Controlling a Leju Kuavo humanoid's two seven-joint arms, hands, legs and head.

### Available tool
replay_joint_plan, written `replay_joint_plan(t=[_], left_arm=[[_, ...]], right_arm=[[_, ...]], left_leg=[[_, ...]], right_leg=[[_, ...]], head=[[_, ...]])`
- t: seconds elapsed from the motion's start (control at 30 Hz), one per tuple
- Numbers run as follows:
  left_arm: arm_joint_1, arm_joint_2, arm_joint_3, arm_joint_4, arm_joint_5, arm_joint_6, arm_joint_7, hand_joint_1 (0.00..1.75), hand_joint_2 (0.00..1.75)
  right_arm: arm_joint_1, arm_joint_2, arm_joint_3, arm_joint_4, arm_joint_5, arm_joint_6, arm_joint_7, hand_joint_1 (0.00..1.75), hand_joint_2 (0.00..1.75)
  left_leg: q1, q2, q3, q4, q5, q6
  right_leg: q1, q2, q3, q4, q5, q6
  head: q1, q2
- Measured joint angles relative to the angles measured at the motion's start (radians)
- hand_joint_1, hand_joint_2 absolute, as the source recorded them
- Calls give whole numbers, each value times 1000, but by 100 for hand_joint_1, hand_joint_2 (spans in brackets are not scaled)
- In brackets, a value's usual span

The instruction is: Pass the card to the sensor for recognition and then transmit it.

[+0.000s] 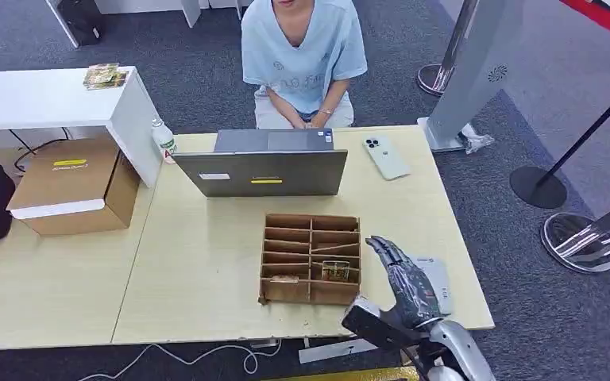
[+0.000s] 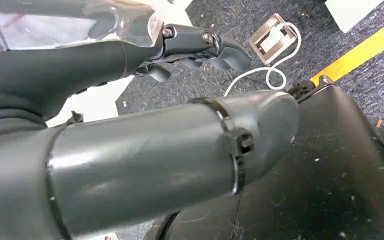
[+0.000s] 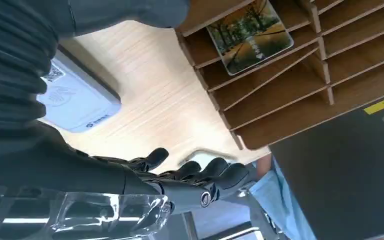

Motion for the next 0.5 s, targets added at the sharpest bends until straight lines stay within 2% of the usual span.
replay_joint_plan(t=[0.03, 0.07, 0.1, 0.17, 0.23, 0.27, 0.3, 0.5], left_arm=[[0, 0, 0, 0, 0, 0, 0, 0, 0], [0, 0, 0, 0, 0, 0, 0, 0, 0], [0, 0, 0, 0, 0, 0, 0, 0, 0], [0, 0, 1, 0, 0, 0, 0, 0, 0], [0, 0, 2, 0, 0, 0, 1, 0, 0], [0, 0, 2, 0, 0, 0, 2, 0, 0], [0, 0, 2, 0, 0, 0, 2, 0, 0], [1, 1, 3, 0, 0, 2, 0, 0, 0]], right_arm=[[-10, 0, 7, 6, 1, 1, 0, 66, 175], [-15, 0, 11, 9, 2, 2, 0, 108, 175], [-20, 0, 16, 15, 3, 3, 0, 94, 175], [-29, 0, 28, 23, 13, 3, 4, 93, 175], [-37, 1, 38, 31, 32, 0, 18, 82, 175], [-41, 2, 42, 34, 39, 0, 23, 82, 175], [-44, 3, 48, 38, 44, -1, 26, 72, 175], [-48, 9, 62, 47, 64, -3, 48, 54, 175]], left_leg=[[0, 0, 0, 0, 0, 0], [0, 0, 0, 0, 0, 0], [0, 0, 0, 0, 0, 0], [0, 0, 0, 0, 0, 0], [0, 0, 0, 0, 0, 0], [0, 0, 0, 0, 0, 0], [0, 0, 0, 0, 0, 0], [0, 0, 0, 0, 0, 0]], right_leg=[[0, 0, 0, 0, 0, 0], [0, 0, 0, 0, 0, 0], [0, 0, 0, 0, 0, 0], [0, 0, 0, 0, 0, 0], [0, 0, 0, 0, 0, 0], [0, 0, 0, 0, 0, 0], [0, 0, 0, 0, 0, 0], [0, 0, 0, 0, 0, 0]], head=[[0, 0], [0, 0], [0, 0], [0, 0], [0, 0], [0, 0], [0, 0], [0, 0]])
